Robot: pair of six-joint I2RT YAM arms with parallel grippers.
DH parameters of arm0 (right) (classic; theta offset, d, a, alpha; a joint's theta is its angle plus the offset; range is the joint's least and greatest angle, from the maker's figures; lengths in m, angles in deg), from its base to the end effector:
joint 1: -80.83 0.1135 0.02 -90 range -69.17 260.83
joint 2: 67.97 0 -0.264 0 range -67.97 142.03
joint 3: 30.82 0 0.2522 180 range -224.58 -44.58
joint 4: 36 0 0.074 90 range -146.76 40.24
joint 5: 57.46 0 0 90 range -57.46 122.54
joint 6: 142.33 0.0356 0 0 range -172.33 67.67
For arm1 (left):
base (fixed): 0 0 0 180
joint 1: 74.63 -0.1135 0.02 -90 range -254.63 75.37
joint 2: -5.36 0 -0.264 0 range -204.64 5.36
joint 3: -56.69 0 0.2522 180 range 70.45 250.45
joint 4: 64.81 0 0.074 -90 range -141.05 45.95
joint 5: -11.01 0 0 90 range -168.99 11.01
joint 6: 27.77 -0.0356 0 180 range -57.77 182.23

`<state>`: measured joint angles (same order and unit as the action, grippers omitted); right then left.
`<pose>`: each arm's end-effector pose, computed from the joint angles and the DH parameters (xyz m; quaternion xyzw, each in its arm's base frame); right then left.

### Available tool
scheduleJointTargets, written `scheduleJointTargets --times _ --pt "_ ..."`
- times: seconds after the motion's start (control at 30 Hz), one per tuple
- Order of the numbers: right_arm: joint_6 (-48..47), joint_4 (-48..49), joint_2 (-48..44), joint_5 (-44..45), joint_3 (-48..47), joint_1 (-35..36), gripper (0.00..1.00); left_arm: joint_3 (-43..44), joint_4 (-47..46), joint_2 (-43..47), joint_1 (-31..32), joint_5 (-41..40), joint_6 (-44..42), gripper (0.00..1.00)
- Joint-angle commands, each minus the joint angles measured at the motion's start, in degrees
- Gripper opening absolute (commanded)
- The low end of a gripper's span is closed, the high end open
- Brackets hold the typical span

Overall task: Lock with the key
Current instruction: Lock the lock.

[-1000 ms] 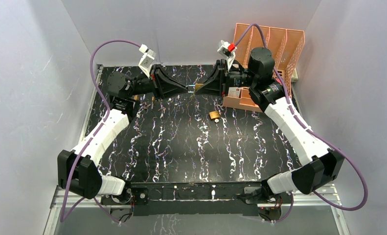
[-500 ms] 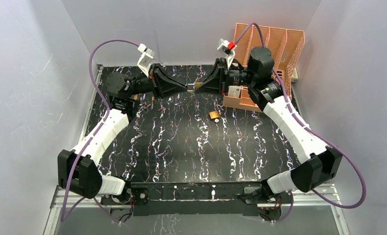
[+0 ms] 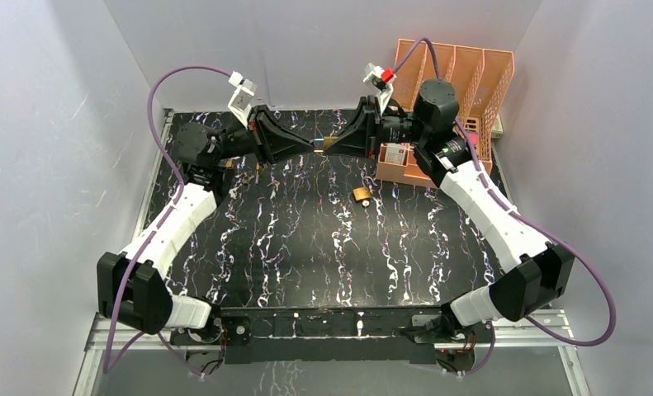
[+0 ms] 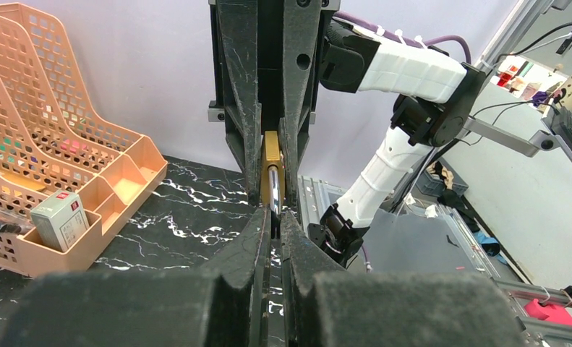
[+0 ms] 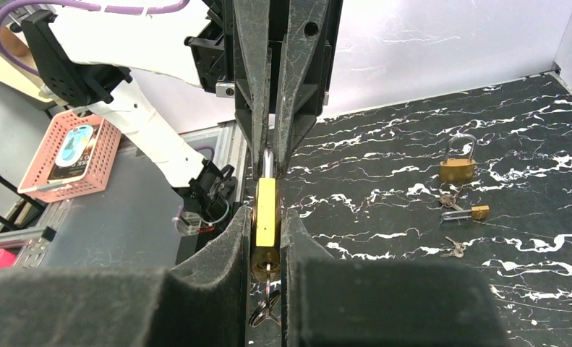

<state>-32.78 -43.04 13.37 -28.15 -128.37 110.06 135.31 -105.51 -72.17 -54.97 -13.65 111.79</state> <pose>0.2577 0.1798 0.4595 -0.4305 0.5250 0.5696 0.4632 0.2541 -0.1251 0.4353 0.3874 0.4593 -0.6179 0.5072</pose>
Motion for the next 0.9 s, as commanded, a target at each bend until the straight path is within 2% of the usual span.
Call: scheduleJointTargets --times 0.0,0.43,0.87 --pt "0.4 7.5 1.6 5.5 -1.3 4.0 0.0 -0.6 -2.1 0.5 3.2 1.1 0.3 0.0" --pt "-1.4 7.8 5.9 9.3 -3.9 11.0 0.0 -1.8 -2.1 0.4 6.5 -0.3 -0.3 0.0" --pt "-3.5 5.3 4.0 11.1 -2.4 11.3 0.0 -1.4 -2.0 0.9 6.6 -0.4 -0.6 0.0"
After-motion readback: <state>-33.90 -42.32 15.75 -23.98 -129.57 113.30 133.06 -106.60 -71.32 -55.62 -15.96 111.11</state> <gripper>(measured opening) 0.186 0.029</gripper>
